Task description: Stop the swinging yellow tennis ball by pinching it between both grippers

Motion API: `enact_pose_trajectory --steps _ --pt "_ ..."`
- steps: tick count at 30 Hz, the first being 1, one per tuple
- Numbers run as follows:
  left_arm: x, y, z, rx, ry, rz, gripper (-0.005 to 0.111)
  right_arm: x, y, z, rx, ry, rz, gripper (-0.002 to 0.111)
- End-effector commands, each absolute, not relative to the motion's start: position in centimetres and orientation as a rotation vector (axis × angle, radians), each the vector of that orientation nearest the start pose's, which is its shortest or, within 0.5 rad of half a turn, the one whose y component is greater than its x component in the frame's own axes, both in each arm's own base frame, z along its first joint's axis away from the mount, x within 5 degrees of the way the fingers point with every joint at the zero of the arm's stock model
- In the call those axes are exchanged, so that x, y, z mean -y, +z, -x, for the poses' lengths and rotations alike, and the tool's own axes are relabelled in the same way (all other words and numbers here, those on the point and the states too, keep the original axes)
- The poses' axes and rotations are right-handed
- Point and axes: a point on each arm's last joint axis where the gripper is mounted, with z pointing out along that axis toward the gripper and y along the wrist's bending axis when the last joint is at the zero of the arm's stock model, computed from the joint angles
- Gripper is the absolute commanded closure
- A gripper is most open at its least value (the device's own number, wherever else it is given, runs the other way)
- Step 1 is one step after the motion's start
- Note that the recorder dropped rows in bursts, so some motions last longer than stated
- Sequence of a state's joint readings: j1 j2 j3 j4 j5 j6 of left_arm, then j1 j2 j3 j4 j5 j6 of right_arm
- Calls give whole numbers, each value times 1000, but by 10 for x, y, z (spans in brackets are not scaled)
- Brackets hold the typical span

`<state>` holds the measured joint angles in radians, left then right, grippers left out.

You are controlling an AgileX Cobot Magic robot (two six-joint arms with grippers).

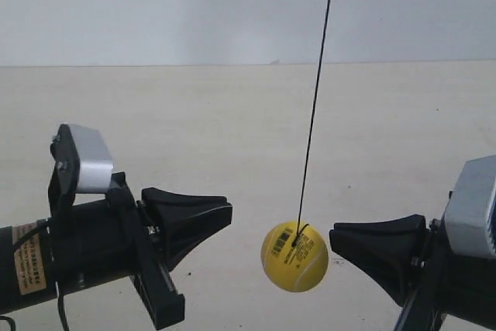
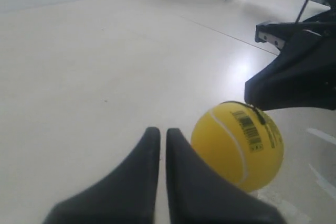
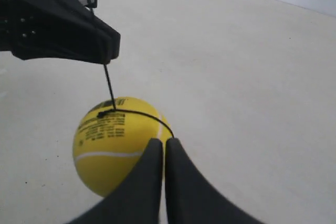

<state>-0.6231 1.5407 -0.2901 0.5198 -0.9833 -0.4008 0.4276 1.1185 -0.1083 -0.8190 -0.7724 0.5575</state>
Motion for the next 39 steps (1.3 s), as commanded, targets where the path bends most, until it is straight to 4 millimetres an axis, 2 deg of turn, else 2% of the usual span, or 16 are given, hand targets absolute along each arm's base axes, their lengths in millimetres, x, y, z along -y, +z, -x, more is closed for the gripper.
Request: enact_pose_trajectory --steps 1,6,8,13,39 --pt "173 158 -167 -1722 -950 -823 102 -107 182 -121 -1723 741 859 108" --pt "184 155 -173 -1744 -1014 -850 102 -107 182 -121 -1725 745 861 108" --pt "194 154 -174 -1730 -1034 -874 102 -107 182 -121 -1730 741 861 108" --pt "206 152 -175 -1739 -1028 -915 102 -107 181 -121 -1737 732 863 108" --pt "206 153 -177 -1737 -1014 -906 102 -104 179 -124 -1765 693 834 108"
